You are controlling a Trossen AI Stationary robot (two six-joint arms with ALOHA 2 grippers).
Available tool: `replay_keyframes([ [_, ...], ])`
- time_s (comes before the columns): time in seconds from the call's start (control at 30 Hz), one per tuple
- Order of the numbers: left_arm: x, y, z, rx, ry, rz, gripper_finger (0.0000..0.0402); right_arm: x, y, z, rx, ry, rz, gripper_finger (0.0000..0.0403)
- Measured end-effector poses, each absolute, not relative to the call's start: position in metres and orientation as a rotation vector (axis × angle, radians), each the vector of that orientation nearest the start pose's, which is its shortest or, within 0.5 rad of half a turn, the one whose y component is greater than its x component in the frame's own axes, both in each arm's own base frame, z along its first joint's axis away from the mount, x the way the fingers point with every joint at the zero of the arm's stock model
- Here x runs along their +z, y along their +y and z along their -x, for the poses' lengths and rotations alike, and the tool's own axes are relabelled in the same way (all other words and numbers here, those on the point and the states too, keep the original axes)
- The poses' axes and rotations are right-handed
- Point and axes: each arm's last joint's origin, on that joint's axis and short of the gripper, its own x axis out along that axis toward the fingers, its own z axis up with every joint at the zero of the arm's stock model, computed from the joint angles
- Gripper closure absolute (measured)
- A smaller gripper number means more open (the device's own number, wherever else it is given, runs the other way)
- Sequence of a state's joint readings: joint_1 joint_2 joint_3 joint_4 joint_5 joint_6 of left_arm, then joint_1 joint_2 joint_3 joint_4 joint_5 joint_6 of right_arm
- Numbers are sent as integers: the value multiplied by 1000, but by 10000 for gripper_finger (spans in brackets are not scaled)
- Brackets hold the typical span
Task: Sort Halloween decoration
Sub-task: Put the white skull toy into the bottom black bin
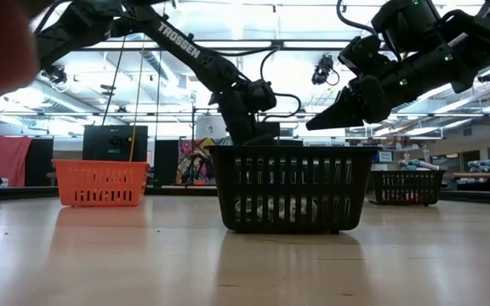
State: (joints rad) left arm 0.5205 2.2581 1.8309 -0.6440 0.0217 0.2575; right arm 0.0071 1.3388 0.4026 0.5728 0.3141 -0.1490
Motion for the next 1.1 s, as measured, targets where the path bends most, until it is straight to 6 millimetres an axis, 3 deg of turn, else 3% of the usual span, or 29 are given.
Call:
replay_keyframes([
  [0.23,173,244,-411,276,1105,147,246,165,-7,-242,-276,382,204,236],
  [0.43,172,240,-411,259,1120,137,218,165,-7,-242,-276,381,201,236],
  [0.73,149,237,-411,231,1207,159,214,165,-6,-242,-273,382,194,236],
  [1.1,147,233,-408,197,1266,152,236,165,-6,-242,-276,378,198,236],
])
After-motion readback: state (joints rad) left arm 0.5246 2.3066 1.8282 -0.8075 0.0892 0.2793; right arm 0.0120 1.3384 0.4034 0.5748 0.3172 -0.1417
